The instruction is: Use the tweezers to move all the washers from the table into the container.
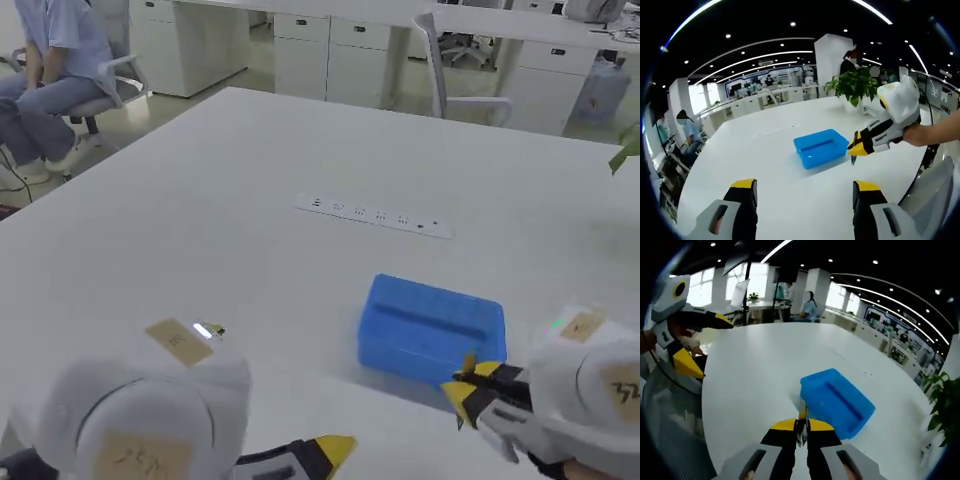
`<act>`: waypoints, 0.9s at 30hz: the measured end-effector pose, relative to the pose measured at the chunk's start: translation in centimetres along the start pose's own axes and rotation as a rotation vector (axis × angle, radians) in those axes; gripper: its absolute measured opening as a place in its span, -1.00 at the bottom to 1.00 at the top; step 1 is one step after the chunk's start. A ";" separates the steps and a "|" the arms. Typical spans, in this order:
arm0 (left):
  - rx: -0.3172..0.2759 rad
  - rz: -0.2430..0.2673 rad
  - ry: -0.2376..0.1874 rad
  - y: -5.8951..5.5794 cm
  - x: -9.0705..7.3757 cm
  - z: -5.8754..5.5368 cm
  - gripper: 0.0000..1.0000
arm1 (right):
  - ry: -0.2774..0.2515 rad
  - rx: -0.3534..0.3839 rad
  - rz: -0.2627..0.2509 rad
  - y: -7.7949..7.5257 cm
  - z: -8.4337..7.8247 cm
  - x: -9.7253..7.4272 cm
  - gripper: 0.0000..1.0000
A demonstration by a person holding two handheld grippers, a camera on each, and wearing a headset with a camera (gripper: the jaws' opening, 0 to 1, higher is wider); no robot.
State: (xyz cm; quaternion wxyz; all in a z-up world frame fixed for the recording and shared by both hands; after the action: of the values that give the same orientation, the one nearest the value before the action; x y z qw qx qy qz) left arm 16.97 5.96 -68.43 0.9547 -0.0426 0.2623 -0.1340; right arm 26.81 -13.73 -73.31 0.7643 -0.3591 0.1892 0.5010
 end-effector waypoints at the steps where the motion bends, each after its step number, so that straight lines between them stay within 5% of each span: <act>1: 0.000 -0.043 0.010 -0.2 0.2 -0.1 0.32 | 0.007 -0.009 0.008 0.5 -0.2 0.1 -0.94; 6: 0.025 -0.192 0.065 -0.9 1.4 0.0 -0.21 | 0.040 -0.075 0.069 2.7 -0.5 0.6 -0.93; 8: 0.066 -0.246 0.066 -1.2 2.0 0.3 -0.41 | 0.043 -0.099 0.076 3.2 -0.5 0.7 -0.93; 12: 0.153 -0.372 0.145 -1.9 3.3 0.5 -0.79 | 0.064 -0.149 0.100 3.9 -0.4 1.1 -0.93; 14: 0.187 -0.404 0.156 -2.2 4.1 0.4 -0.85 | 0.066 -0.165 0.107 4.2 -0.3 1.3 -0.93; 16: 0.211 -0.459 0.216 -2.7 4.7 0.0 -0.85 | 0.075 -0.195 0.106 4.4 -0.1 1.5 -0.92; 18: 0.290 -0.494 0.238 -3.2 5.3 -0.2 -0.85 | 0.083 -0.221 0.101 4.7 0.1 1.7 -0.92; 27: 0.396 -0.527 0.287 -3.8 6.8 -1.1 -0.96 | 0.086 -0.268 0.091 5.4 0.4 2.0 -0.92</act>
State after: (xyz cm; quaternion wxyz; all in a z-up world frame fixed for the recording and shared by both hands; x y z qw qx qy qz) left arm 21.17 0.39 -72.13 0.8306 0.0962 0.3426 -0.4283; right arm 22.74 -10.91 -76.26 0.6772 -0.4702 0.1692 0.5401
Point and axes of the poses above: the centre of the closed fingertips' face, and the gripper's own axes: x roughly forward along the fingers, y roughly to its left, z roughly out of its top, the point moved 10 cm from there along -x, roughly backward along the fingers, and after that the axes turned 15 degrees about -x, right-handed, at the moved point
